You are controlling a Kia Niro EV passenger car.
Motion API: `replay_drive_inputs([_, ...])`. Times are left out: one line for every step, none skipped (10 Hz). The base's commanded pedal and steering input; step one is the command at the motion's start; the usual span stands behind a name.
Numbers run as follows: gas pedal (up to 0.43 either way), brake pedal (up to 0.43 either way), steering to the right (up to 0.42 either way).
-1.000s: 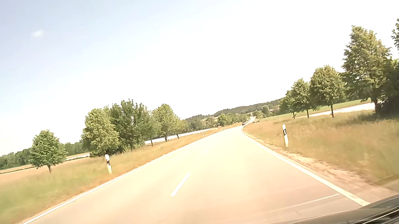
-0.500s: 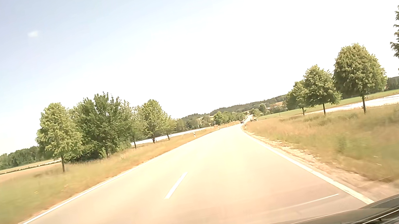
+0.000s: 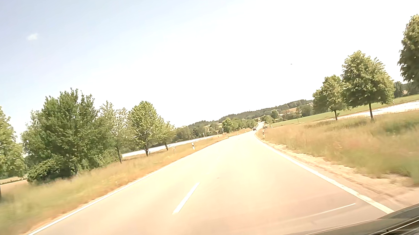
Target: Follow the waypoints while adhering to traffic rules and regulations
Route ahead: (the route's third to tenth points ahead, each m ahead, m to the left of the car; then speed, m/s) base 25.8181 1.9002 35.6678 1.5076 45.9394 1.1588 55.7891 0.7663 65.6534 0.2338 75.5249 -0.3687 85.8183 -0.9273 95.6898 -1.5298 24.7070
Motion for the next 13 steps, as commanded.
replay_drive_inputs([0.028,0.0,0.002])
replay_drive_inputs([0.028,0.0,0.003])
replay_drive_inputs([0.028,0.0,0.003])
replay_drive_inputs([0.028,0.0,0.002])
replay_drive_inputs([0.028,0.0,0.003])
replay_drive_inputs([0.028,0.0,0.004])
replay_drive_inputs([0.028,0.0,0.004])
replay_drive_inputs([0.028,0.0,0.005])
replay_drive_inputs([0.039,0.0,0.004])
replay_drive_inputs([0.039,0.0,0.004])
replay_drive_inputs([0.039,0.0,0.004])
replay_drive_inputs([0.039,0.0,0.005])
replay_drive_inputs([0.059,0.0,0.004])
